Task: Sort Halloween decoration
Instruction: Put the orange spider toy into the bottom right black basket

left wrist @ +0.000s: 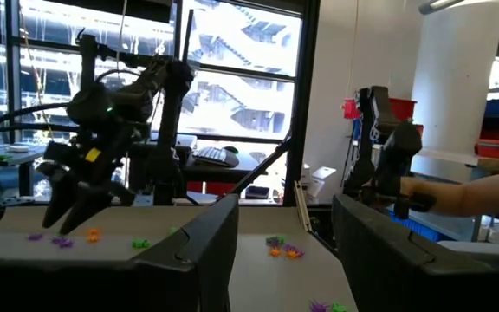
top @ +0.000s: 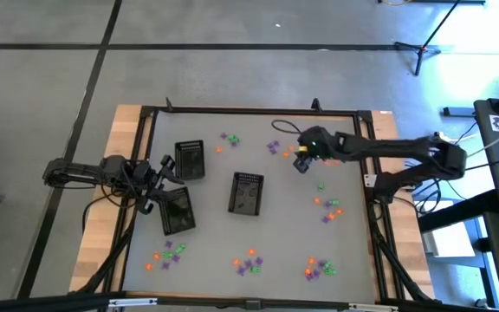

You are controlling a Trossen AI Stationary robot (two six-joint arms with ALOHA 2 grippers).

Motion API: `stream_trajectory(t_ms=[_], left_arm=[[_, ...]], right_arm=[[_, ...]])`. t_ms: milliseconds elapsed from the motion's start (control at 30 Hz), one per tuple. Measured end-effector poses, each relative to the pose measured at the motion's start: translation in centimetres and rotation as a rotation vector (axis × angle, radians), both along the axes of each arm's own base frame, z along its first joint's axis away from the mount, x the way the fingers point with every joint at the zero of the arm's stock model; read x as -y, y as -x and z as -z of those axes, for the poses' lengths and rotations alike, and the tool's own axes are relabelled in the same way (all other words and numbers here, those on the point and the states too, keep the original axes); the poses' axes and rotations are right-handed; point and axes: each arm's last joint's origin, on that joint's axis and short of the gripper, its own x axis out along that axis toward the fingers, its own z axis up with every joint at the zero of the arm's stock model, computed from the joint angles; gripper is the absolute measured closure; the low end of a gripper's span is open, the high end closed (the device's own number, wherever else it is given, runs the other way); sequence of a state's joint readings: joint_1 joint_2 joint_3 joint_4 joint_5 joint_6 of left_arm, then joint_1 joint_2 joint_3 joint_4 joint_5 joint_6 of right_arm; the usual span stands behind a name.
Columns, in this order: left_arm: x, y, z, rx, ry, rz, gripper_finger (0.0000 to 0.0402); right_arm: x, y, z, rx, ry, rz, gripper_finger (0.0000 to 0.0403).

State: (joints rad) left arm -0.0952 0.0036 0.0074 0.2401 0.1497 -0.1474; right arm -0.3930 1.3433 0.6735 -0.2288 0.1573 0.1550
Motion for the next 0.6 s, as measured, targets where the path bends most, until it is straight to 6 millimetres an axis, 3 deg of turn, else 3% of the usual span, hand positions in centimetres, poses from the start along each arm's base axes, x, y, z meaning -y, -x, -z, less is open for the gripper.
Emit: stream_trajectory(t_ms=[300, 600], left_arm=[[0.0, 0.0, 0.0, 0.001, 0.000, 0.000, 0.0223], [0.0, 0.0, 0.0, 0.000, 0.000, -0.001, 0.0223]], right_arm=[[4.1, -0.6, 4.3, -0.056, -0.029, 0.062, 0.0220], [4.5, -1.4, 6.1, -0.061, -0.043, 0.028, 0.0220]])
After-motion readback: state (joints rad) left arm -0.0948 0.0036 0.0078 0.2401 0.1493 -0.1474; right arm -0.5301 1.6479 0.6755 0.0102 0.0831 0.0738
